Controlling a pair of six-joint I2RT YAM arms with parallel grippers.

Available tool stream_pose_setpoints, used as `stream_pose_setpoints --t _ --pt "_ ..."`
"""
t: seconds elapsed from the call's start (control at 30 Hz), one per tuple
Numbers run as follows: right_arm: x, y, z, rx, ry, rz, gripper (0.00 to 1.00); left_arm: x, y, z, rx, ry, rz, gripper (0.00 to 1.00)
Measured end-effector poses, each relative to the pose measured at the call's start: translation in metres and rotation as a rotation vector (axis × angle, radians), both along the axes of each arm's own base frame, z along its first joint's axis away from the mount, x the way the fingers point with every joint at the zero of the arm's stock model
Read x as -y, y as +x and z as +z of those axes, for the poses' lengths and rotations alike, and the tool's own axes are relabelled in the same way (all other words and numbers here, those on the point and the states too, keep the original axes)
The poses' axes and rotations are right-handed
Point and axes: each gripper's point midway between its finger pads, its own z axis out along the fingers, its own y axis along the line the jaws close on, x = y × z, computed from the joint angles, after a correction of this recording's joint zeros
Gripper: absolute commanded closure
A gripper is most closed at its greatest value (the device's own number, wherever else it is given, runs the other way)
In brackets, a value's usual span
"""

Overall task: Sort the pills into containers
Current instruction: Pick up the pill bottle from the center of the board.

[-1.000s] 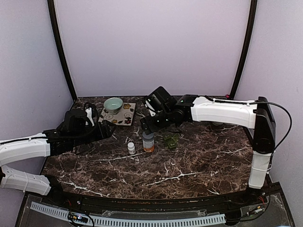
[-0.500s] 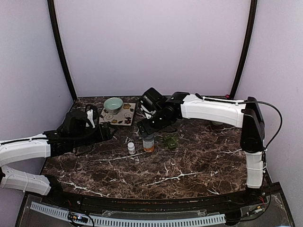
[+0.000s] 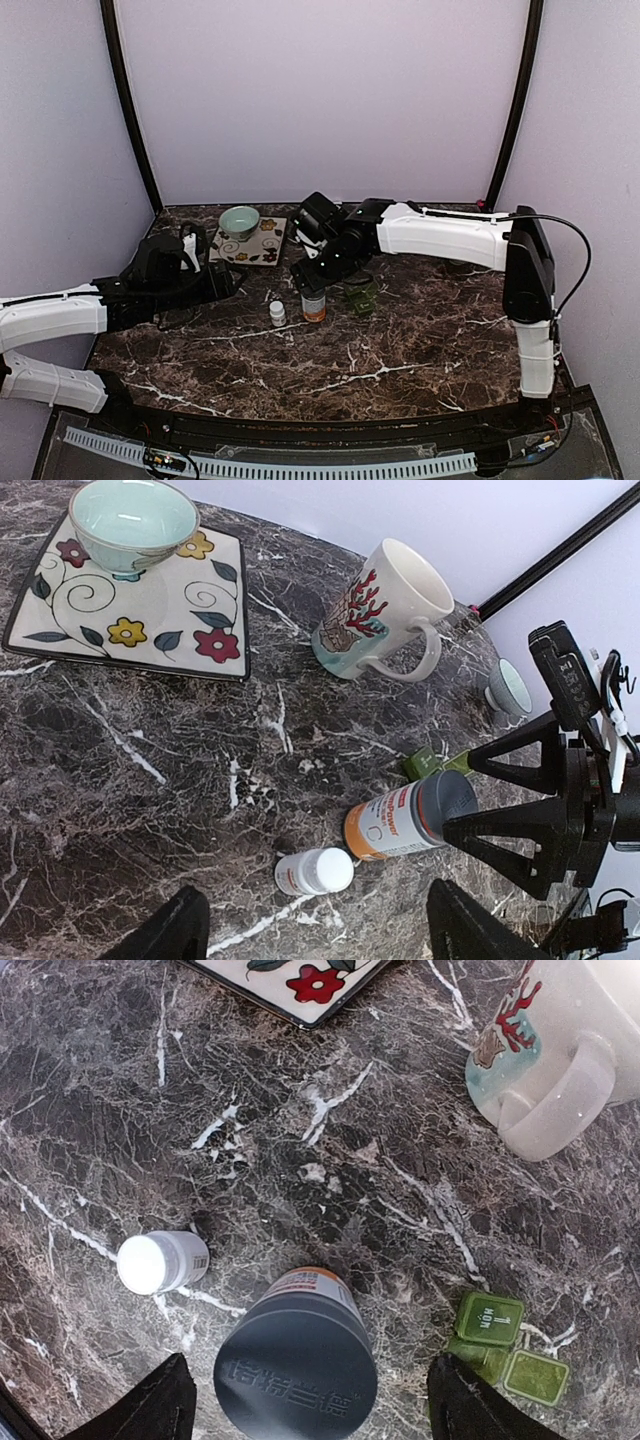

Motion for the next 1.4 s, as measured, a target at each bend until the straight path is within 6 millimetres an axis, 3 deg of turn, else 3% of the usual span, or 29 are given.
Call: stream_pose_setpoints --t 0.17,0.33,0.57,0.7,0.93,1.27,1.4 --pt "-0.001 -0.001 -0.01 -0.018 -0.012 0.006 0.23 -0.001 0.0 -0.002 -0.003 0.0 0.0 0.23" --pt "-0.002 -0.003 -0.018 -0.034 -0.025 0.01 0.31 -0.002 0.0 -0.004 -0.007 0.001 0.001 0.23" --pt "-0.007 -0.002 -0.016 -0.04 -0.015 0.02 0.37 -0.004 -0.001 -0.008 -0.014 0.003 0.003 0.23" --pt "-0.009 -0.003 -0.015 -0.048 -0.011 0.027 0.55 -0.005 -0.001 -0.011 -0.02 0.003 0.001 0.23" --pt "-0.011 -0.004 -0.015 -0.06 -0.004 0.041 0.77 -0.004 0.0 -0.012 -0.024 -0.001 -0.004 0.23" --pt "-0.005 -0.009 -0.013 -0.055 0.013 0.048 0.96 0.007 -0.003 -0.008 -0.044 -0.067 -0.058 0.18" --pt "0.008 -0.019 0.004 -0.054 0.05 0.054 1.0 0.019 -0.002 0.007 -0.027 -0.183 -0.142 0.18"
